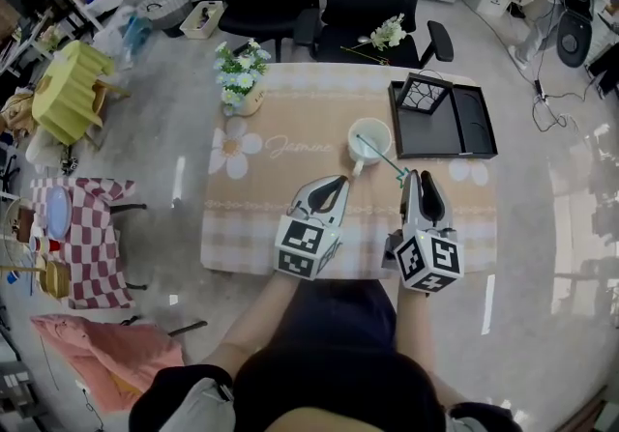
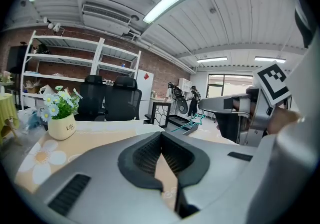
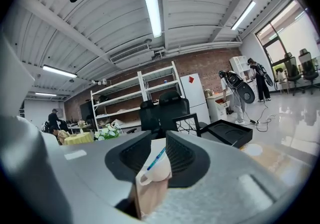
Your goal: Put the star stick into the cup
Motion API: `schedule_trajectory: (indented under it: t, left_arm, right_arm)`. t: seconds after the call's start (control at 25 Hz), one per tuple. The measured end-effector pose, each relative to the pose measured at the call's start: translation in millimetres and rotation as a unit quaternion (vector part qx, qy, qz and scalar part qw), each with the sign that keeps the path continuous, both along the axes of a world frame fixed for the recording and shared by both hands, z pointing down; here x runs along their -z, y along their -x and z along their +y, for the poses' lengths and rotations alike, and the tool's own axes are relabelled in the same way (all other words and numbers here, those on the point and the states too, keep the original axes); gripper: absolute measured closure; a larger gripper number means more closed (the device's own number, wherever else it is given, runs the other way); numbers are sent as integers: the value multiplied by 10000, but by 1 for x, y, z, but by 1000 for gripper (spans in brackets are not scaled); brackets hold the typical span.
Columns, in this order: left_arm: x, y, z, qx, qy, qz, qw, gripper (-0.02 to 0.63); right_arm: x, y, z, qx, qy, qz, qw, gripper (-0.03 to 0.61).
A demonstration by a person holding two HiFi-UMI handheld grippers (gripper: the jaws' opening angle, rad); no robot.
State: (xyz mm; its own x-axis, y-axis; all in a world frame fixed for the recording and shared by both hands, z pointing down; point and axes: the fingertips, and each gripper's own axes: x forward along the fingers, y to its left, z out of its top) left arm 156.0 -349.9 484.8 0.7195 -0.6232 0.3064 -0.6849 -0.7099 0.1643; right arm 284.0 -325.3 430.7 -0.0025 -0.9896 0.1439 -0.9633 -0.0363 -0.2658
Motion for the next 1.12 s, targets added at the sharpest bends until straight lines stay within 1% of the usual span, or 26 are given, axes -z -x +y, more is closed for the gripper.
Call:
schedule_trajectory:
  t: [0.36,0.6,0.84,0.96,1.12]
  left_arm:
    - [3,-16,22,-463,-37,46,9989,604]
    - [4,-25,34,-694,-59,113,9975,604]
    - [12,-25,36,-698,-148,247,9971,604]
    - [15,-24,36,-665,-194,305,9971,604]
    - [21,-22,34,-621,-258,376,9970,604]
  right_arm:
    - [9,-13,33,-397,-101,66,9991,500]
    - [7,-18,55,-623,-54,109,9980,500]
    - [-4,-25,71,-744,129,218,9969,504]
    - [-7,-28,76,-788,166,169,9966,553]
    - [-9,-27,80,-749,228,102,9969,574]
